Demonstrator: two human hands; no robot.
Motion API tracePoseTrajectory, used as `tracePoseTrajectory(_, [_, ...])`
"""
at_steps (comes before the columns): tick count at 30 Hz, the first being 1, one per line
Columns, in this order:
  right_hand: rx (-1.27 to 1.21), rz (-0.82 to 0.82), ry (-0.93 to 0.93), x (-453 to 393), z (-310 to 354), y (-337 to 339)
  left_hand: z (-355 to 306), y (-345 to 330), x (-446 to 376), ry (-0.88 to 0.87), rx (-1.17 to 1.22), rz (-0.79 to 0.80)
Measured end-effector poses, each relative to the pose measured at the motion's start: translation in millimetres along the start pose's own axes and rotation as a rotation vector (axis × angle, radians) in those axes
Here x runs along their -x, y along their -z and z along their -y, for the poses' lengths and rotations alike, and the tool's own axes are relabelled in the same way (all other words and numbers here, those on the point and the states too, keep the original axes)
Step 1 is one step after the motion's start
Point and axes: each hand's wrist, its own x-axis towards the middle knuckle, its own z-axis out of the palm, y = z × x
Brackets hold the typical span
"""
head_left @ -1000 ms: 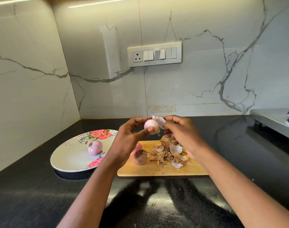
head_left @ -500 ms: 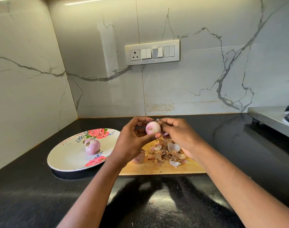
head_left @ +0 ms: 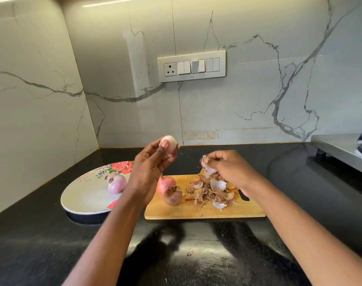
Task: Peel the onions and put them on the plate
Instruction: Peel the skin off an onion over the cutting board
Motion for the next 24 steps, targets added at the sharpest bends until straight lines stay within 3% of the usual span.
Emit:
tracePoseTrajectory(4, [0.377, 0.124, 0.082, 0, -3, -8, 8, -3, 3, 0.028, -0.215, 0.028])
tracePoseTrajectory(7, [0.508, 0.139, 0.154, 1, -2, -9, 8, -1, 3, 0.032, -0.258, 0.019])
tracePoseTrajectory(9, [0.428, 0.092, 0.197, 2, 0, -7, 8, -1, 3, 0.033, -0.268, 0.021])
tracePoseTrajectory(13, [0.013, 0.052, 0.254, 5, 10, -5, 8, -1, 3, 0.032, -0.281, 0.01])
tracePoseTrajectory(19, [-0.073, -0.037, 0.367, 5, 12, -20, 8, -5, 4, 0.066, -0.269, 0.068])
tracePoseTrajectory(24, [-0.285, 0.045, 0.346, 0, 9, -12, 6, -1, 4, 0.078, -0.228, 0.092])
